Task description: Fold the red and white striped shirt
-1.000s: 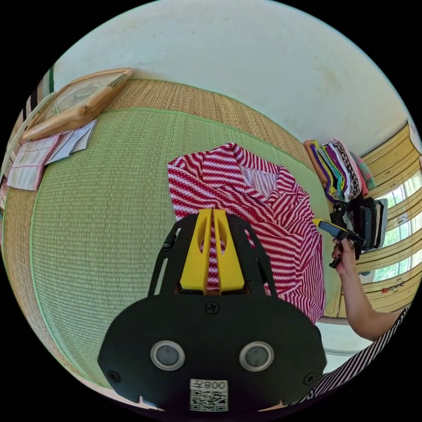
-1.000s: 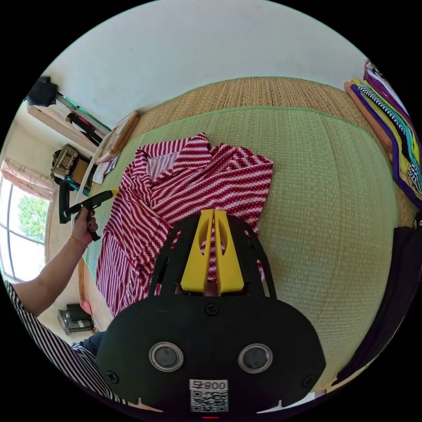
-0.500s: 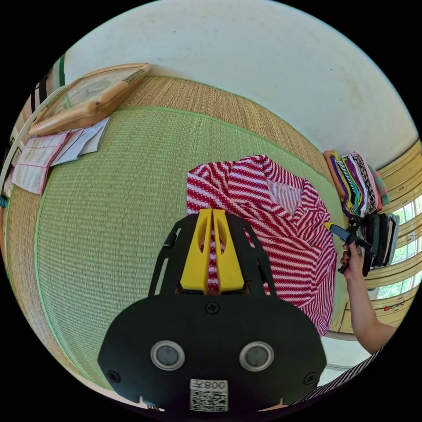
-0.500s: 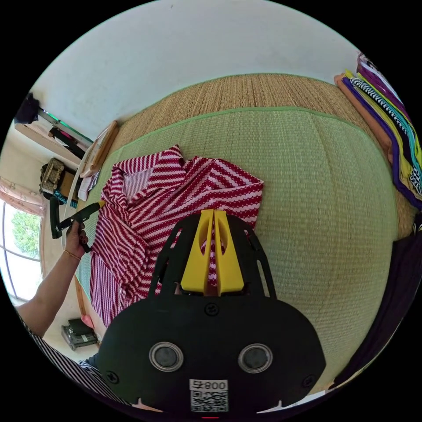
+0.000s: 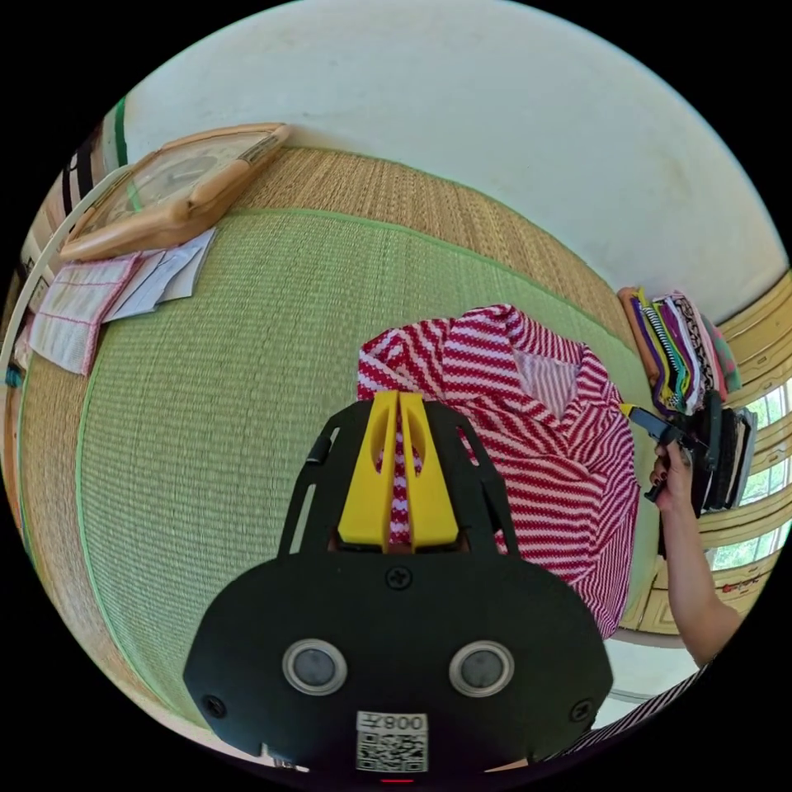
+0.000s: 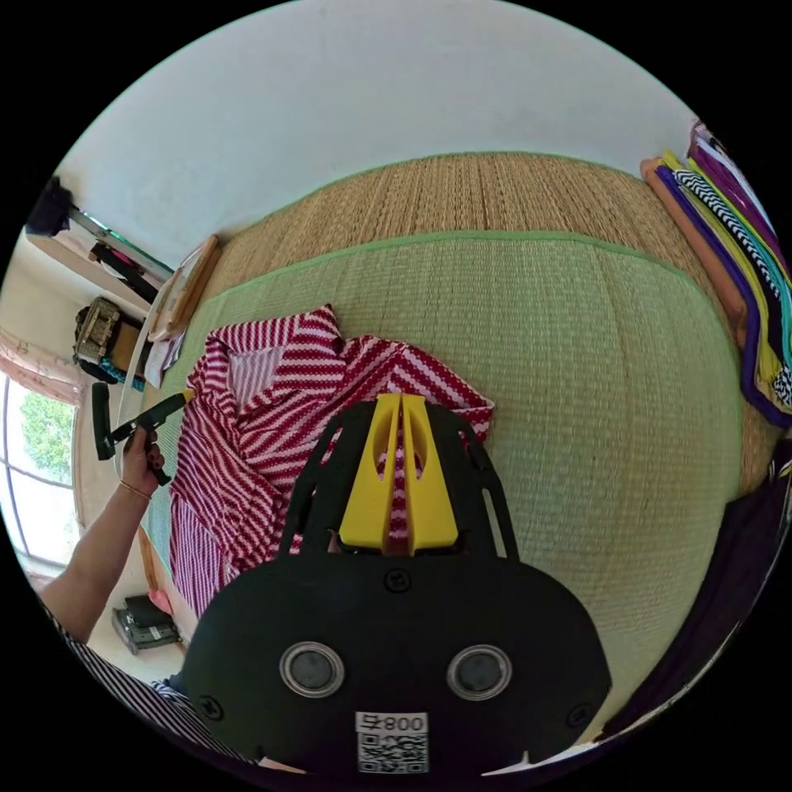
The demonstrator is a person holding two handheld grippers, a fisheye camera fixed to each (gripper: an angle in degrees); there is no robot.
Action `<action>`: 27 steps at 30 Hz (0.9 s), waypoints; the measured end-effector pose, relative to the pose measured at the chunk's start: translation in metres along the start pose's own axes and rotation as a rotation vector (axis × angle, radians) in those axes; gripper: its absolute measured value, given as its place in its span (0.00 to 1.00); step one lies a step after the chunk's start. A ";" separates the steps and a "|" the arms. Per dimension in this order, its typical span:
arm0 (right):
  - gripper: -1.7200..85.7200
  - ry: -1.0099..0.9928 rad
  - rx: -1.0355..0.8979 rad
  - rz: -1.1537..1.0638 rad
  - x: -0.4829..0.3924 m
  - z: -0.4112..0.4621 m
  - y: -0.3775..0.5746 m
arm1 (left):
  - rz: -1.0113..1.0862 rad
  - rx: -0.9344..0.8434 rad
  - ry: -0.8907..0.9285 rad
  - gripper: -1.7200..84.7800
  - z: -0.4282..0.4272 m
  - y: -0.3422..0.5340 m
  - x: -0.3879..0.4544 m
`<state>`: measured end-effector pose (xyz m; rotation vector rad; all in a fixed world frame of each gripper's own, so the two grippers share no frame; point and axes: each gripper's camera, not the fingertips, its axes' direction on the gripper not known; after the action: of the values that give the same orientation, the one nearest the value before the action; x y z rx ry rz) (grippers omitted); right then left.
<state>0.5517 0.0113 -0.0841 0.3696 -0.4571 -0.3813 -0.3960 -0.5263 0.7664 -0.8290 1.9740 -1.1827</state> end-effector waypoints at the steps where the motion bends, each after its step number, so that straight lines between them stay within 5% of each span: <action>1: 0.02 0.021 -0.039 -0.012 0.002 0.010 -0.004 | -0.013 0.017 0.027 0.02 -0.002 0.002 -0.005; 16: 0.02 -0.072 0.067 -0.093 -0.004 -0.034 0.069 | 0.039 0.042 0.200 0.02 -0.070 0.102 0.008; 27: 0.02 -0.107 -0.029 -0.012 0.000 -0.023 0.114 | -0.020 -0.027 0.261 0.02 -0.089 0.162 -0.003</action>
<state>0.5938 0.1157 -0.0545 0.3245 -0.5536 -0.4206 -0.4944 -0.4196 0.6518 -0.7396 2.1984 -1.3353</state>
